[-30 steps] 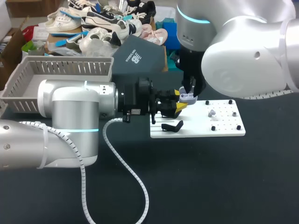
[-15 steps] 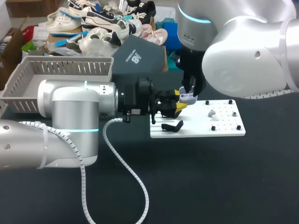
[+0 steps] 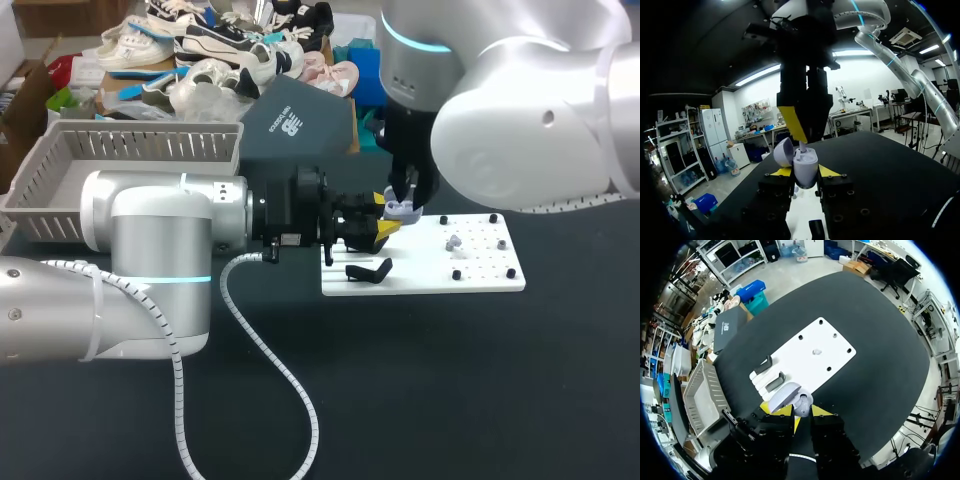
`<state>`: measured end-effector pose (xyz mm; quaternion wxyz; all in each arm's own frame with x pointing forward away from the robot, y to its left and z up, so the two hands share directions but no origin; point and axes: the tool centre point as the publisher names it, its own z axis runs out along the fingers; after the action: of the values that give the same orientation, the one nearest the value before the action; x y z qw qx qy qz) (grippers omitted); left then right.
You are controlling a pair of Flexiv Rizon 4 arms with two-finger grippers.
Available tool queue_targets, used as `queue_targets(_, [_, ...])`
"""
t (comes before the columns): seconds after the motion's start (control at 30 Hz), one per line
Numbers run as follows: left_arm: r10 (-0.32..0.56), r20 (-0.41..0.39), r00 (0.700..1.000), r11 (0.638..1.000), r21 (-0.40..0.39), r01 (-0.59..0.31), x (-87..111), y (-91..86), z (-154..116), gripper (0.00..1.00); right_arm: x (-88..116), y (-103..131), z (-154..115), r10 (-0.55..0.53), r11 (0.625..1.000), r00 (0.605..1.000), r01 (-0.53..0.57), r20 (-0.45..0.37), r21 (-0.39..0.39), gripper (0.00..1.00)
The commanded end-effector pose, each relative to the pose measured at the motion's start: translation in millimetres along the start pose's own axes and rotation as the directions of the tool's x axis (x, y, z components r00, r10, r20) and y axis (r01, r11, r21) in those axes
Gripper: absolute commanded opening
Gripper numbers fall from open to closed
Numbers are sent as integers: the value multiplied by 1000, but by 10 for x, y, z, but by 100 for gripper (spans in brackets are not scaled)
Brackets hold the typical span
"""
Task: Pick up each earbud case from the left stands, insert the matching earbuds, close the lid, and place the case in the box.
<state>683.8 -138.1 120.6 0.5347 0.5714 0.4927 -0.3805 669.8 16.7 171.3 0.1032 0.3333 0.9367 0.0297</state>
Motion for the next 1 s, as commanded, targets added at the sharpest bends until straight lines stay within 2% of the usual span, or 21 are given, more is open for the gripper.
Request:
queue_targets(0.03, [2, 3, 1000, 1000, -5, -2, 5, -7, -2, 0, -3, 9, 15, 1, 1000, 1000, -1, 0, 1, 0])
queue_targets(1.0, [2, 3, 1000, 1000, -5, -2, 5, -7, -2, 0, 7, 38, 76, -3, 1000, 1000, 3, -13, -2, 0])
